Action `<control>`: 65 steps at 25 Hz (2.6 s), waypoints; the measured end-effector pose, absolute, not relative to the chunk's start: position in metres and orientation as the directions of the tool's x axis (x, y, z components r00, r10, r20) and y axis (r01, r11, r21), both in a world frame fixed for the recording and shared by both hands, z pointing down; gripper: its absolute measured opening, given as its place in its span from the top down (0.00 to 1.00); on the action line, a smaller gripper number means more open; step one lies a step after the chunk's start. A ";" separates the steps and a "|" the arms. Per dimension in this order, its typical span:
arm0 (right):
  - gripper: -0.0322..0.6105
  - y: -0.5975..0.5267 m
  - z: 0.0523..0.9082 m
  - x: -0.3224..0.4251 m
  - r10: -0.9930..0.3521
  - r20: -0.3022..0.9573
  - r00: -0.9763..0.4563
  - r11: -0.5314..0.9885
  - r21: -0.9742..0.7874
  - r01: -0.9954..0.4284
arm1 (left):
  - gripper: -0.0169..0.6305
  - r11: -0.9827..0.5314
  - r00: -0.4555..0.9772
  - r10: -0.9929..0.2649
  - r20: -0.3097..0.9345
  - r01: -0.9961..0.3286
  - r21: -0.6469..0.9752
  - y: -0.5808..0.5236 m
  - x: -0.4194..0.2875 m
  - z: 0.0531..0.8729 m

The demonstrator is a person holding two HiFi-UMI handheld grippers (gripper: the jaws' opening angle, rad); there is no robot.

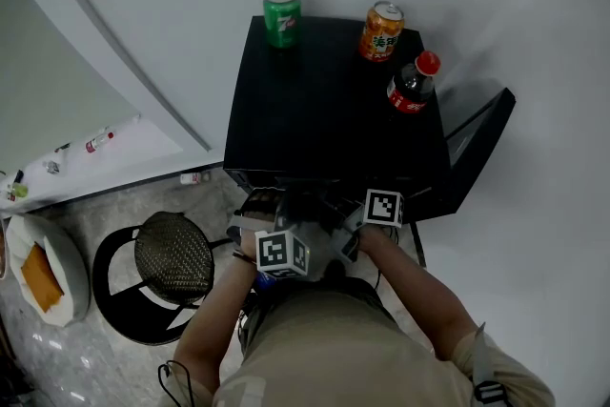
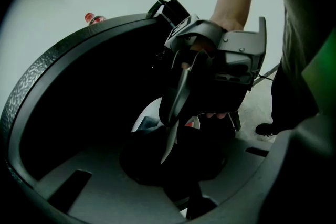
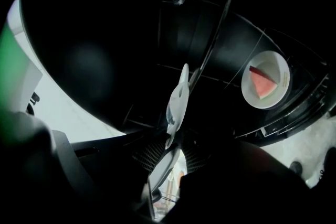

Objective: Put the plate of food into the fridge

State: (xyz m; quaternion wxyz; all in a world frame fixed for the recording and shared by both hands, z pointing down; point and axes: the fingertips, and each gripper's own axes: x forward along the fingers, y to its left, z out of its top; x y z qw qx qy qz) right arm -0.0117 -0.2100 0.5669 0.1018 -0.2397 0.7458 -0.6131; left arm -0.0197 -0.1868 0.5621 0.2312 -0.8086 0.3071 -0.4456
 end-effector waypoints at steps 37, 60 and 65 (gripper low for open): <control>0.81 -0.166 0.552 -0.009 -0.378 0.183 -0.908 0.277 -0.913 -0.300 | 0.87 -0.658 0.356 -0.751 0.556 -0.338 -0.673 -0.214 -0.008 0.560; 0.81 -0.136 0.551 0.013 -0.390 0.245 -0.888 0.305 -0.875 -0.376 | 0.88 -0.633 0.360 -0.772 0.524 -0.370 -0.680 -0.234 -0.001 0.562; 0.87 -0.130 0.555 0.018 -0.386 0.268 -0.883 0.307 -0.865 -0.397 | 0.88 -0.617 0.350 -0.785 0.511 -0.373 -0.693 -0.238 0.000 0.563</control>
